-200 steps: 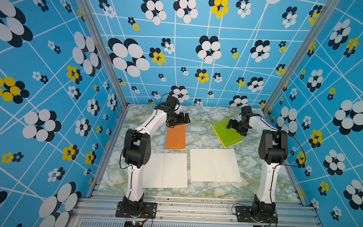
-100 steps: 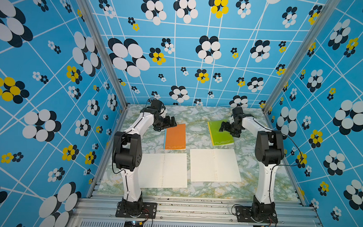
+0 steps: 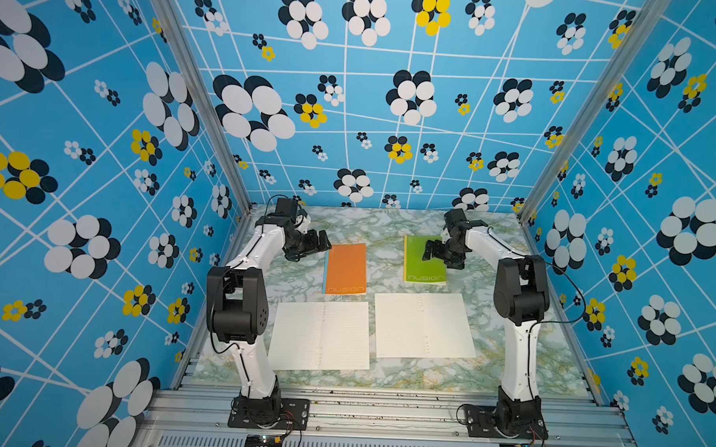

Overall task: Close the notebook
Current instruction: Adjust the notebook at the center of the board.

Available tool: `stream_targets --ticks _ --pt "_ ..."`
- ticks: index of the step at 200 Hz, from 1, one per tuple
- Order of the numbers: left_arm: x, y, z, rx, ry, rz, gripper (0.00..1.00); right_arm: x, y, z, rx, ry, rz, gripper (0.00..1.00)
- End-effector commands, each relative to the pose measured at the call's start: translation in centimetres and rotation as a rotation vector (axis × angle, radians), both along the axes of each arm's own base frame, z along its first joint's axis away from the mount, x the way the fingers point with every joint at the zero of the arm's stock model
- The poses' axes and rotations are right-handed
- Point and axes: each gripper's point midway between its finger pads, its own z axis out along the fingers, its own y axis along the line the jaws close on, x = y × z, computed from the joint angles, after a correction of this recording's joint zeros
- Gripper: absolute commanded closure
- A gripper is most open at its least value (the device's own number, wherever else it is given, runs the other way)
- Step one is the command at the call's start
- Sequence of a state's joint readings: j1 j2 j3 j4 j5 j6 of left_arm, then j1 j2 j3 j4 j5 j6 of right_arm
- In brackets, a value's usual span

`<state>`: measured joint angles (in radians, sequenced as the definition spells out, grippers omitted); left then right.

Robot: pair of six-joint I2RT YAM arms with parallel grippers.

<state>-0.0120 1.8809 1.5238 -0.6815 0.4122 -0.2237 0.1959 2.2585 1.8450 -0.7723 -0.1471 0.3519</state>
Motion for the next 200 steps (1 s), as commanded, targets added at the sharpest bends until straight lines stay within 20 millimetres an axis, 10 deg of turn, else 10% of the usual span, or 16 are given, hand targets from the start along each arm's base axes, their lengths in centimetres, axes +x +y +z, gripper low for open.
stream_targets --ticks 1,60,200 --pt "-1.3 0.3 0.5 -0.001 -0.01 -0.025 0.0 1.0 -1.1 -1.0 -0.057 0.026 -0.029 0.01" --pt "-3.0 3.1 -0.7 0.018 0.014 0.005 0.0 3.8 0.9 -1.5 0.016 0.033 0.012 0.01" --pt "-5.2 7.5 -1.3 0.026 0.044 0.058 0.01 2.8 3.0 -2.0 0.063 0.04 0.066 0.01"
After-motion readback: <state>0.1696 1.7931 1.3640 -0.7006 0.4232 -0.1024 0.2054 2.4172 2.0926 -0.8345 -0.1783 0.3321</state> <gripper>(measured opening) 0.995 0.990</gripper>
